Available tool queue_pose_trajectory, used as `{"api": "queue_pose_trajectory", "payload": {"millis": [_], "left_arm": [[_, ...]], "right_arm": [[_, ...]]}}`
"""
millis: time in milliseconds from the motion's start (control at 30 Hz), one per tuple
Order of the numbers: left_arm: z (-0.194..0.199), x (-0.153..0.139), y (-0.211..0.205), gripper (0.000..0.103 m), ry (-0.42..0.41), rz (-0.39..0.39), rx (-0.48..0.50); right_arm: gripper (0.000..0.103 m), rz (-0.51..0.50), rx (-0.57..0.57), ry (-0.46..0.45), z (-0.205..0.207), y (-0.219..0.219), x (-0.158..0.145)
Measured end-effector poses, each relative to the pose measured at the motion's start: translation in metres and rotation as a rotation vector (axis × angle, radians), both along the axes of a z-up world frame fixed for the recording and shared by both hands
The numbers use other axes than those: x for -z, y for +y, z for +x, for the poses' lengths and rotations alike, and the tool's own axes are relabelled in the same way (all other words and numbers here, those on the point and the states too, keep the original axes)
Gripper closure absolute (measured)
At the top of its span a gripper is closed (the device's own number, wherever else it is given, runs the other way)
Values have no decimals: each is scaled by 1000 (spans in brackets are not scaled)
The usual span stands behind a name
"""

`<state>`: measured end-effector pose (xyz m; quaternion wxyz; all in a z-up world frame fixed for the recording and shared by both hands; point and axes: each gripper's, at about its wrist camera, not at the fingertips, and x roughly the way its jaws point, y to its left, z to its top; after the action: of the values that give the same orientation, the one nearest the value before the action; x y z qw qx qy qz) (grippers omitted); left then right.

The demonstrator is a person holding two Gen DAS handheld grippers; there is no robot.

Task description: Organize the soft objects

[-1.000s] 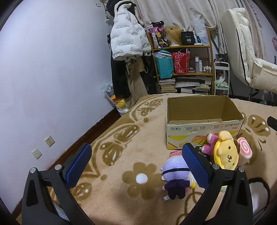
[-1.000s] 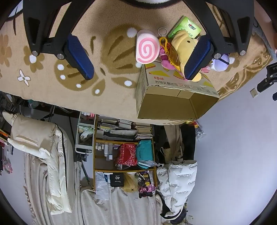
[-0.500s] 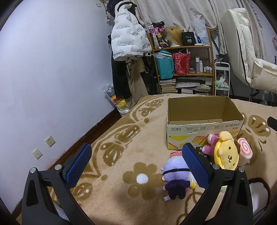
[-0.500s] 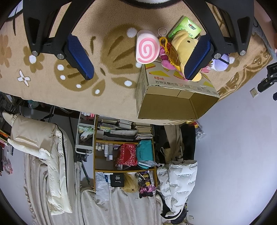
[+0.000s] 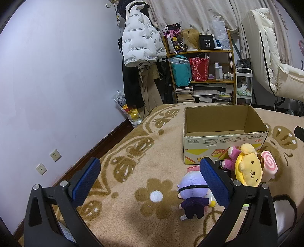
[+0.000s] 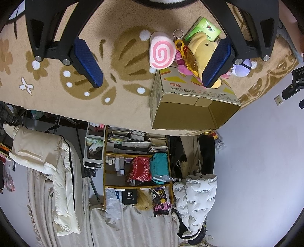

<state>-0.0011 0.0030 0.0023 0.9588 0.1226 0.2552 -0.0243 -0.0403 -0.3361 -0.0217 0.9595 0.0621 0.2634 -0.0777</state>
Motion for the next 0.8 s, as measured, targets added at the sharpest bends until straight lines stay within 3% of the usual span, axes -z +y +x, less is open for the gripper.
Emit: {"api": "queue_pose_trajectory", "payload": {"millis": [800], "left_arm": [[0,-1,0,0,-9,-2,-10]], "right_arm": [[0,-3,1,2,-1,1,0]]}}
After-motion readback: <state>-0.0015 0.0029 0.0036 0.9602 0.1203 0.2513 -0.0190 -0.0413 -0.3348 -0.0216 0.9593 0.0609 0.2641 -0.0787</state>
